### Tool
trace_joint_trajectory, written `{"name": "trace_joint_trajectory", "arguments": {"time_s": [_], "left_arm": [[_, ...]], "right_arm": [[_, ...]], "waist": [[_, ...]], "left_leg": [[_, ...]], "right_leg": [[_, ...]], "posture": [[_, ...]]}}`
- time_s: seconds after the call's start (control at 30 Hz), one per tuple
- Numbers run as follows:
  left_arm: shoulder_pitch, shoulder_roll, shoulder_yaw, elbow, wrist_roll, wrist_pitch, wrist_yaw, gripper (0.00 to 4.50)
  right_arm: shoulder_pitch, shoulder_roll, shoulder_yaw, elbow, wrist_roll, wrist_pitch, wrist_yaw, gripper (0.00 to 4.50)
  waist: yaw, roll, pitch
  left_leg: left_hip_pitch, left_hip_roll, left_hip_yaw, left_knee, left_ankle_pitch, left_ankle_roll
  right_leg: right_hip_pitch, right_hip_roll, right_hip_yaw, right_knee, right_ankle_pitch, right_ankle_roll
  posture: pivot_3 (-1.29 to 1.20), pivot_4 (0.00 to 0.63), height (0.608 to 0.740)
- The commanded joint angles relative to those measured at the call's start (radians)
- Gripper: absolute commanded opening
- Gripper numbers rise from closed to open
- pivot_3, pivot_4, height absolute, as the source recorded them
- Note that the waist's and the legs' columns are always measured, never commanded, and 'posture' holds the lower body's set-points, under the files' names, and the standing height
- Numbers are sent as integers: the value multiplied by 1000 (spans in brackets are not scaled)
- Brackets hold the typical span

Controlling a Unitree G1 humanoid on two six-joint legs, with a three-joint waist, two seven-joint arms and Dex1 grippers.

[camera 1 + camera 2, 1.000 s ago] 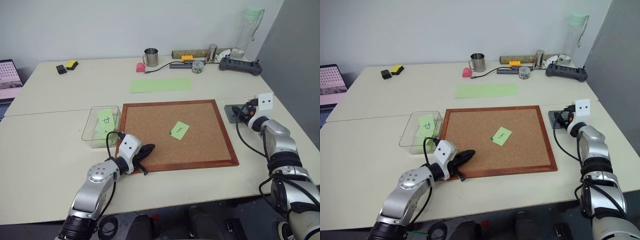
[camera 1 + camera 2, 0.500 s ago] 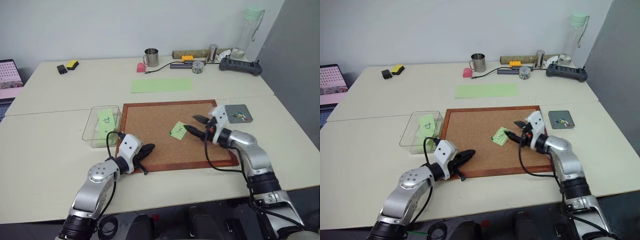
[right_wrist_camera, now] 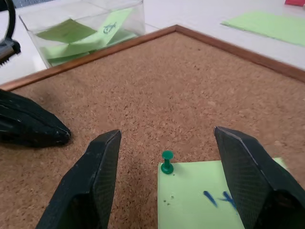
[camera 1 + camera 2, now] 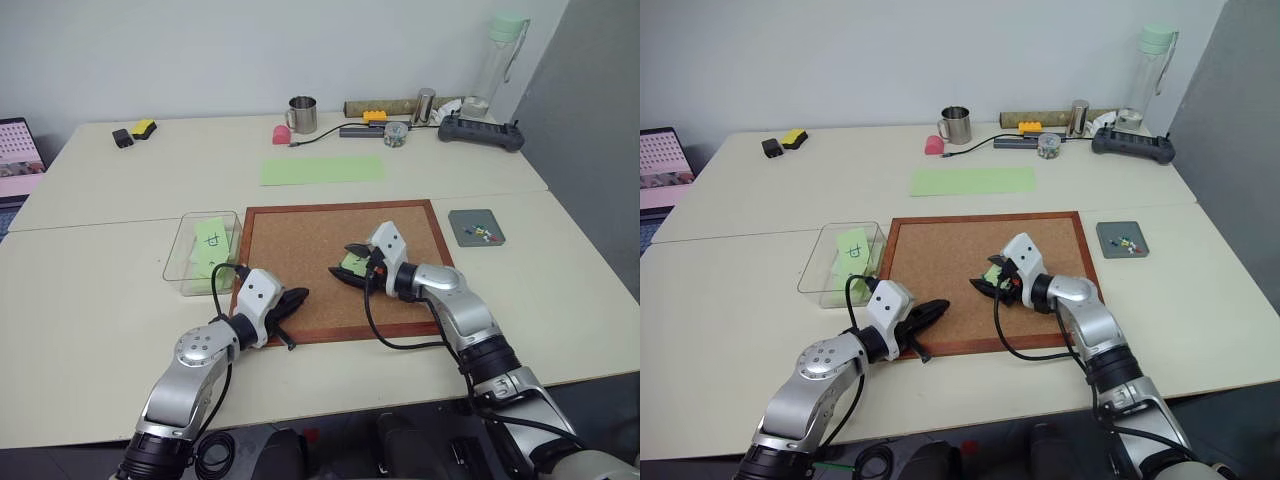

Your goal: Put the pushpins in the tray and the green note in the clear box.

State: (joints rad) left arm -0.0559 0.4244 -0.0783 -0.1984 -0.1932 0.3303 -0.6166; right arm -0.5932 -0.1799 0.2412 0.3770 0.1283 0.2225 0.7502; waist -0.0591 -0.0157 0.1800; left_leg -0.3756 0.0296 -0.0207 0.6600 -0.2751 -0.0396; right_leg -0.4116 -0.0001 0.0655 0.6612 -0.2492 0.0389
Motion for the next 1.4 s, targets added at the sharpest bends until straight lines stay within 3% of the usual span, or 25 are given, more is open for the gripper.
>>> {"name": "trace_joint_trajectory", "arguments": {"time_s": [0.03, 0.1, 0.53, 0.83, 1.23, 1.4], "left_arm": [[33, 14, -7, 9, 10, 37, 6, 0], [37, 14, -6, 2, 10, 41, 7, 0], [37, 10, -10, -6, 8, 51, 14, 0], [38, 11, -8, -10, 7, 54, 14, 0], [7, -1, -15, 5, -1, 62, 11, 0], [-48, -37, 5, 0, -51, 102, 18, 0]], "right_arm": [[-42, 14, 3, 45, -30, -41, -8, 3050], [-51, 20, -2, 61, -32, -48, -11, 2807], [-43, 14, -17, 38, -13, -41, 8, 66], [-29, -8, -58, -137, 45, 13, 33, 66], [-6, -179, 0, -292, -76, -100, 67, 66], [4, -190, -38, -311, -57, -95, 37, 66]], "waist": [[-1, 0, 0], [-1, 0, 0], [-1, 0, 0], [2, 0, 0], [2, 0, 0], [5, -1, 0]], "left_leg": [[0, 0, 0, 0, 0, 0], [0, 0, 0, 0, 0, 0], [0, 0, 0, 0, 0, 0], [-3, 0, -1, 0, 0, 0], [-4, -1, -1, 1, 0, 0], [-5, -1, -1, 1, 0, 0]], "right_leg": [[0, 0, 0, 0, 0, 0], [0, 0, 0, 0, 0, 0], [0, 0, 0, 0, 0, 0], [-3, 0, -1, 0, 1, -1], [-4, 0, -1, 1, 0, 1], [-4, 0, -2, 1, -1, 1]], "posture": [[0, 150, 740], [0, 150, 740], [0, 150, 740], [0, 150, 740], [0, 150, 740], [0, 150, 740]]}}
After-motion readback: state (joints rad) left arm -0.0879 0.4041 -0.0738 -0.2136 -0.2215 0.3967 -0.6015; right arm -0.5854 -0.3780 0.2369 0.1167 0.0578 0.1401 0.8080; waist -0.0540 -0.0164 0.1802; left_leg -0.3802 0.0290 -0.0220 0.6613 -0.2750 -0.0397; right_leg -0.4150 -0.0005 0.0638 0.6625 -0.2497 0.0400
